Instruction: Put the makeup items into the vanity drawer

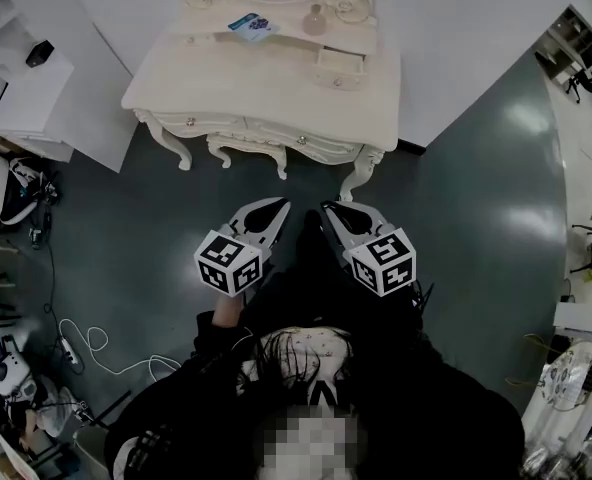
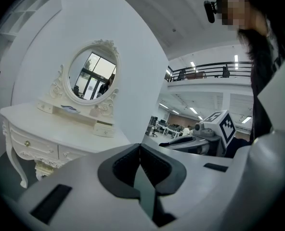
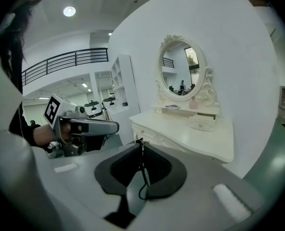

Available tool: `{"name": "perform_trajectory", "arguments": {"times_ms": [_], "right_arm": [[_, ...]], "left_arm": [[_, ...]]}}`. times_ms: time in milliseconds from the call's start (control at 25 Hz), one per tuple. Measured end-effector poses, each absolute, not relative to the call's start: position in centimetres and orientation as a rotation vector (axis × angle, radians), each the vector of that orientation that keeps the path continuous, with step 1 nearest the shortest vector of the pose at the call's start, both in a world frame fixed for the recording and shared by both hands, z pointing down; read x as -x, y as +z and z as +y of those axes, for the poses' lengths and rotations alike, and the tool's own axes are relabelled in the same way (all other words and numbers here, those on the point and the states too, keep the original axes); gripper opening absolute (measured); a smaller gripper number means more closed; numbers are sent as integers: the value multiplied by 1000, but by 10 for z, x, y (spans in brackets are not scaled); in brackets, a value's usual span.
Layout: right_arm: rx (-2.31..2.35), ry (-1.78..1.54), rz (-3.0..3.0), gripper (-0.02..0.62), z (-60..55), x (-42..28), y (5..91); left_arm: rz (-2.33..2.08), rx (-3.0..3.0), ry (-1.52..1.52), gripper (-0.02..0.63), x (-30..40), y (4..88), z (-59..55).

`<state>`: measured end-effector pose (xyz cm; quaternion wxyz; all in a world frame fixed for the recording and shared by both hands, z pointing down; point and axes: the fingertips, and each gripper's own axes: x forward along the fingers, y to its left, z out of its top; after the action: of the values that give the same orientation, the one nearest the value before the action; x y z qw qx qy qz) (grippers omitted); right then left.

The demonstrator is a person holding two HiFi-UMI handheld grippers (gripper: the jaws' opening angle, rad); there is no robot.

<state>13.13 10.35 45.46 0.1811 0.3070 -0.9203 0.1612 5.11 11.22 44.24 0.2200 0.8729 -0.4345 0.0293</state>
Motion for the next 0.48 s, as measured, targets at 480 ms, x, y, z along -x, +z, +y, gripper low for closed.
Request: {"name": "perform_trajectory", "arguments": {"times_ms": [480], "right_arm": [[-819, 510, -2588, 31, 21, -114, 472]], "left_arm": [[-1238, -2344, 112, 0, -27, 460, 35]]}}
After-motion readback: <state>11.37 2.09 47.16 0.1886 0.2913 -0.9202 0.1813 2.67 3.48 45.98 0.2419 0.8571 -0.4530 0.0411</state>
